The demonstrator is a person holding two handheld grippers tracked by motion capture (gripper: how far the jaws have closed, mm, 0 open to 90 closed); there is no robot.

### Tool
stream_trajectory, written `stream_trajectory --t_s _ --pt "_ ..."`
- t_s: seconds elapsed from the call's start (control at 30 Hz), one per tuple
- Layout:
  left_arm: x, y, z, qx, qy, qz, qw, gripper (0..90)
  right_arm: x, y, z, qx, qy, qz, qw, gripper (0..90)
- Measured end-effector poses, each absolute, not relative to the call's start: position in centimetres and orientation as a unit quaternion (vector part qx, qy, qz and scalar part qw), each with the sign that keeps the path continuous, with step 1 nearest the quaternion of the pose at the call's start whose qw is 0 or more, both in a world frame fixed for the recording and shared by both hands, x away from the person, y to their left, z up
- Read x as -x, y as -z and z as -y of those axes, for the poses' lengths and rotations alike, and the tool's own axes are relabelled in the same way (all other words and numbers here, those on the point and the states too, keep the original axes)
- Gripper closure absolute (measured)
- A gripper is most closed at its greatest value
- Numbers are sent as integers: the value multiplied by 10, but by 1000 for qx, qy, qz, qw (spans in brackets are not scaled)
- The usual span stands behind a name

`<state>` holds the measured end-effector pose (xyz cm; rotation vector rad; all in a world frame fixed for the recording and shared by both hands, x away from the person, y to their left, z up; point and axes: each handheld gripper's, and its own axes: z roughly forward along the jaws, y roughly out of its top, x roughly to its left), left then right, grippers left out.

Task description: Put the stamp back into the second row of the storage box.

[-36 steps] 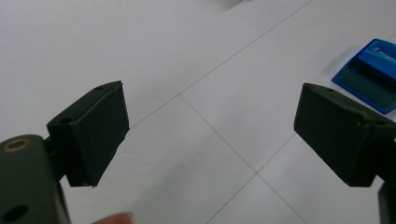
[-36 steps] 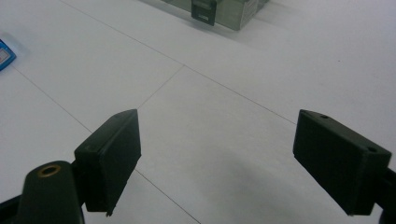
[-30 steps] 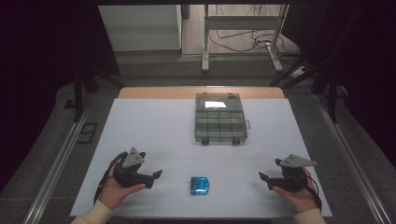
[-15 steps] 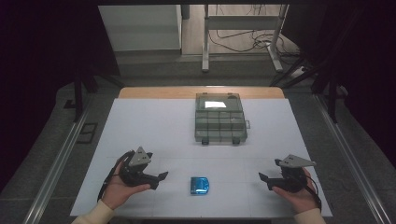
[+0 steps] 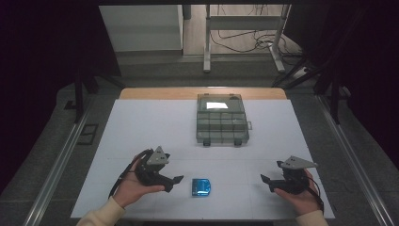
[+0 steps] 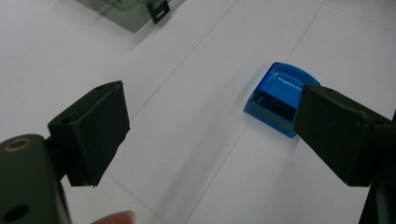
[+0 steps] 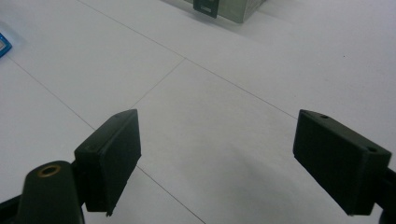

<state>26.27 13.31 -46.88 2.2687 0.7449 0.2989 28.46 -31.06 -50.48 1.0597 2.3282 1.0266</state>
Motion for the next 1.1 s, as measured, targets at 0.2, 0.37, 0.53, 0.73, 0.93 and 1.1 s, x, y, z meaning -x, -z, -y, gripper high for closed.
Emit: stream_trajectory --t_s 0.2,0.37,0.53,0.73,0.93,1.1 --pt "-266 465 -112 -894 -94 -259 354 109 -284 505 311 -379 -367 -828 190 155" --pt "-270 464 -101 -906 -78 -238 342 108 -285 505 311 -380 -367 -827 190 155" --pt "-274 466 -87 -918 -63 -217 326 108 -284 505 311 -381 -366 -827 190 155" --pt "-276 472 -65 -936 -42 -183 297 109 -285 505 312 -380 -365 -828 189 155" --pt "-283 474 -53 -945 -27 -164 281 109 -286 506 312 -383 -366 -827 188 155" --pt "-287 480 -43 -953 -14 -154 259 107 -285 507 312 -382 -364 -829 187 155"
